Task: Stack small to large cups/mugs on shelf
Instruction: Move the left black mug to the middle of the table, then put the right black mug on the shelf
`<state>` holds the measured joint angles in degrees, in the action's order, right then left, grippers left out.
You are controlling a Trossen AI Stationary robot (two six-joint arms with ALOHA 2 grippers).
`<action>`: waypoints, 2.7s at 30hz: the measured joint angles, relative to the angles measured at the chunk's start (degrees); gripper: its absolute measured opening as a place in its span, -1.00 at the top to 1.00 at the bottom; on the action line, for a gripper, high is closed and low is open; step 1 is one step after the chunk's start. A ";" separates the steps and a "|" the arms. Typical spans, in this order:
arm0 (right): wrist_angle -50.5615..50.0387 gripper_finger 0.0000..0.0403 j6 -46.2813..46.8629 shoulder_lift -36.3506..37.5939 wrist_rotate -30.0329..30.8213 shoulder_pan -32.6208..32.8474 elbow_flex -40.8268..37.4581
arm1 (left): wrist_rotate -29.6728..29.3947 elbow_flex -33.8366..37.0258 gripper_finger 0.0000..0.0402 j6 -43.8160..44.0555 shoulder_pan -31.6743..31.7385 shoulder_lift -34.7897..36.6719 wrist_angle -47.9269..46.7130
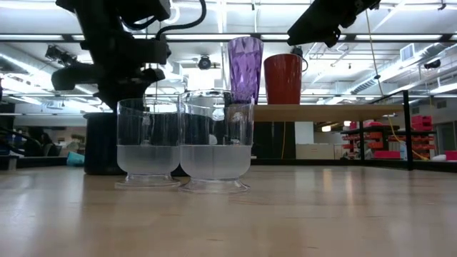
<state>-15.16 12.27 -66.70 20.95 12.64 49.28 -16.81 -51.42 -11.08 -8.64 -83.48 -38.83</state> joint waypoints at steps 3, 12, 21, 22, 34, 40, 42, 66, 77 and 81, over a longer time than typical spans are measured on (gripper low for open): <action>0.00 0.32 -0.22 0.00 0.00 0.00 0.00 | 0.53 -0.10 0.95 -1.18 -0.39 0.00 -0.48; 0.00 0.32 -0.24 0.00 0.00 -0.04 0.00 | 0.66 -7.54 0.81 7.32 -1.13 0.00 -15.42; 0.00 0.32 -0.02 0.00 0.00 -0.26 0.00 | 0.56 -11.08 0.53 18.03 3.68 -0.11 -8.59; 0.00 0.32 -0.02 0.00 0.00 -0.26 0.00 | 0.56 -11.08 0.49 18.31 4.57 -0.11 -7.42; 0.12 0.32 -1.43 -0.02 0.02 -0.26 0.01 | 7.90 -11.23 -0.01 19.02 14.64 -5.00 -3.52; -0.12 0.32 -1.51 -0.04 0.00 -0.26 0.07 | 10.67 -12.17 -0.15 16.28 16.44 -9.95 -2.81; 0.07 0.32 -1.51 -0.04 0.00 -0.26 0.07 | 11.09 -12.68 -0.15 15.17 16.63 -11.54 -3.10; -0.08 0.32 -2.09 -0.06 0.02 -0.26 0.03 | 16.73 -13.57 0.11 -6.49 14.21 -13.35 15.88; 16.84 0.32 -3.26 -10.29 -5.86 -5.76 -6.86 | 16.67 -13.51 0.24 -3.05 14.01 -9.26 5.93; 22.53 0.32 -3.24 -16.22 -12.28 -9.64 -6.86 | 16.66 -13.58 0.31 -3.11 13.19 -6.58 4.63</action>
<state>7.37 9.03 -82.92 8.67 3.00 42.42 -0.14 -65.00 -14.19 4.55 -90.06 -34.20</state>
